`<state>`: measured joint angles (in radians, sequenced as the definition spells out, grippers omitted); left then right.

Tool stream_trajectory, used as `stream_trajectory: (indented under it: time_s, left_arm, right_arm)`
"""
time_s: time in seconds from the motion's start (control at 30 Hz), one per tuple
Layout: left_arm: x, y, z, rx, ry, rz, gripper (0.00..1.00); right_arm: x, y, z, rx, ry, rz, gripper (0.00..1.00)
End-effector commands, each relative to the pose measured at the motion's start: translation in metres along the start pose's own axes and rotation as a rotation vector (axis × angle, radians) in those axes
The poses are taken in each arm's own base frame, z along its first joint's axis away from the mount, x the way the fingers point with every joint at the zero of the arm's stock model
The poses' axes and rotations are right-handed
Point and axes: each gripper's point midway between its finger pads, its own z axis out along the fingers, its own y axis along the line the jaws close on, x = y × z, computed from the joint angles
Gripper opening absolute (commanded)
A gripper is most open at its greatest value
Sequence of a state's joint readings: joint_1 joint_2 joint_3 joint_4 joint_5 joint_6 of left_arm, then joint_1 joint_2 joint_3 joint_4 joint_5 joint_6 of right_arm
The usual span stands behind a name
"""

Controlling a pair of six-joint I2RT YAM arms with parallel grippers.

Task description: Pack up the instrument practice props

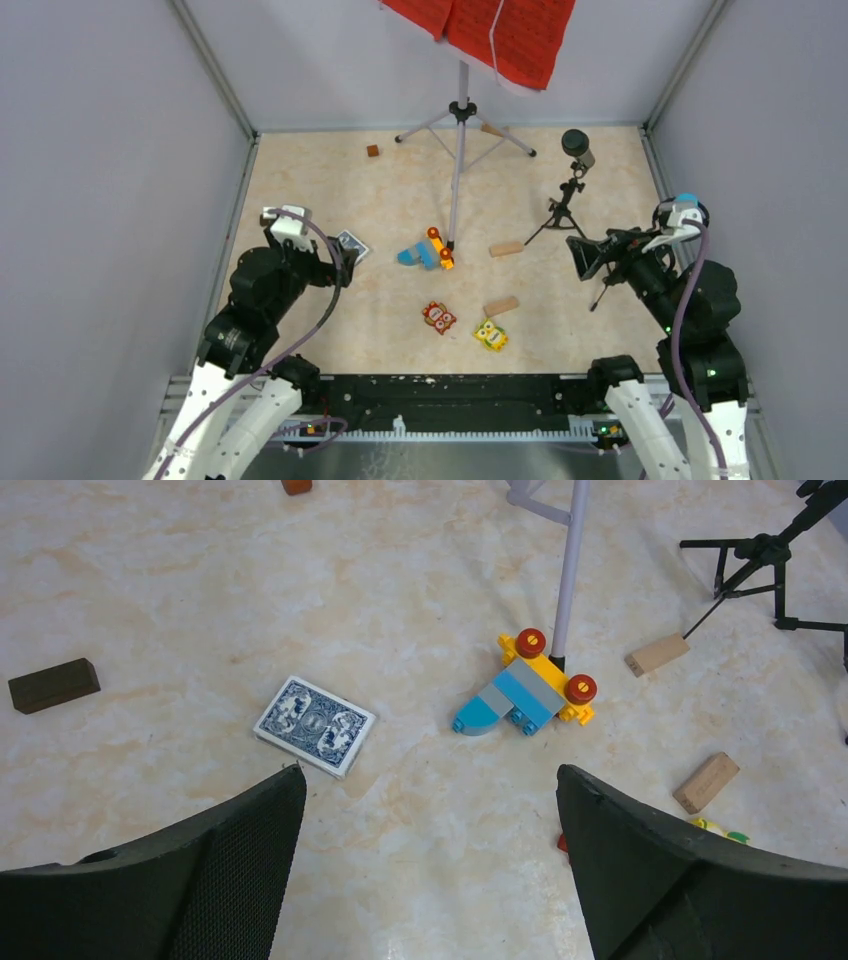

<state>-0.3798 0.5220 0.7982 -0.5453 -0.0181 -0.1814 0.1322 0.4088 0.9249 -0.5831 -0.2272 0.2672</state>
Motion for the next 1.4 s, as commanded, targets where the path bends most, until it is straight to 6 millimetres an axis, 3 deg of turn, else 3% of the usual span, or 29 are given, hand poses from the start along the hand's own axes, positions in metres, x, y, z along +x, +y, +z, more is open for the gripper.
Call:
stream_trajectory:
  time_s: [0.0, 0.23, 0.37, 0.57, 0.67, 0.87, 1.03, 1.2, 1.37]
  left_arm:
    - [-0.014, 0.003, -0.002, -0.016, -0.065, -0.002, 0.99]
    - [0.000, 0.013, 0.011, -0.073, 0.008, -0.010, 0.99]
    - [0.009, 0.008, 0.020, -0.045, 0.067, -0.004, 0.99]
    - [0.009, 0.006, 0.020, -0.029, 0.062, 0.001, 0.99]
    - [0.009, 0.007, 0.020, -0.032, 0.058, -0.001, 0.99]
    - [0.011, 0.011, 0.023, -0.047, 0.076, -0.003, 0.99]
    - [0.010, 0.012, 0.022, -0.052, 0.070, -0.006, 0.99]
    - [0.010, 0.010, 0.022, -0.039, 0.069, -0.004, 0.99]
    - [0.009, 0.010, 0.021, -0.037, 0.062, -0.003, 0.99]
  right_arm:
    - [-0.008, 0.001, 0.002, -0.021, -0.056, -0.049, 0.86]
    - [-0.004, -0.002, 0.020, -0.024, -0.017, -0.035, 0.82]
    - [0.001, 0.003, 0.036, -0.069, 0.004, 0.012, 0.80]
    - [0.009, 0.009, 0.052, -0.074, 0.005, 0.037, 0.79]
    - [0.019, 0.024, 0.066, -0.083, 0.032, 0.016, 0.78]
    - [0.055, 0.091, 0.098, -0.115, 0.077, -0.105, 0.78]
    - [0.082, 0.131, 0.144, -0.121, 0.111, -0.058, 0.77]
    - [0.106, 0.134, 0.202, 0.044, 0.176, -0.142, 0.78]
    - [0.130, 0.118, 0.257, 0.151, 0.256, -0.113, 0.78]
